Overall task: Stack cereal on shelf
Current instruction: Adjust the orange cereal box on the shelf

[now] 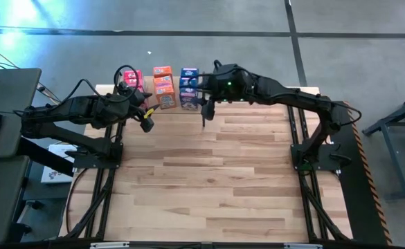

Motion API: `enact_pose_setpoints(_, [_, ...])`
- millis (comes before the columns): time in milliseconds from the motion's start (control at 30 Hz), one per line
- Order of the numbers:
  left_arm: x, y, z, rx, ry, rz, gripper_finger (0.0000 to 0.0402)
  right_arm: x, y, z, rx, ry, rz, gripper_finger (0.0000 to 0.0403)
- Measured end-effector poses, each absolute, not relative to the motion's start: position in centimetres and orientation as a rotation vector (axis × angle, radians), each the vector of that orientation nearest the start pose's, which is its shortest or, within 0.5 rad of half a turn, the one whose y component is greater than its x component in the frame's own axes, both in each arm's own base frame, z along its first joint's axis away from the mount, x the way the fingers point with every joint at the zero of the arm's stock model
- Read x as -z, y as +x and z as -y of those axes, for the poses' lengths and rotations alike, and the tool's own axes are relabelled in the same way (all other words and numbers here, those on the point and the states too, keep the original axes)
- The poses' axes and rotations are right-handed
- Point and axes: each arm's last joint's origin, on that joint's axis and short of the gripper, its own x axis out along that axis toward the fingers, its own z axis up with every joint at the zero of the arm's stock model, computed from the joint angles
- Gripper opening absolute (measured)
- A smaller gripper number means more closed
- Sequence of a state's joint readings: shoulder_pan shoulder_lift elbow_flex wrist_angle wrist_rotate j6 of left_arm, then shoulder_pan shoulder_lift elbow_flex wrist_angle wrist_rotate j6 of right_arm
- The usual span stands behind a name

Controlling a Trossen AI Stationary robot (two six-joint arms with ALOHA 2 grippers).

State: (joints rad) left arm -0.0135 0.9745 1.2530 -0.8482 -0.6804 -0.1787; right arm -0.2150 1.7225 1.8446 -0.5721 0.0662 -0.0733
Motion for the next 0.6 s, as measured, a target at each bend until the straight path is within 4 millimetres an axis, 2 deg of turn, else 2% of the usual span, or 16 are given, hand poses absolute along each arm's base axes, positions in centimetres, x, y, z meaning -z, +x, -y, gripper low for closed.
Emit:
enact_pose_setpoints(300, [-40.4, 17.0, -1.6, -0.686, 0.09, -0.444, 0.0218, -44.3, 34.4, 7.7, 0.265, -0.02, -0.374, 0.0229])
enact_pose_setpoints(600, [-42.0, 17.8, -1.6, -0.671, 0.128, -0.295, 0.0218, -46.8, 30.8, 6.9, 0.267, -0.026, -0.339, 0.0229])
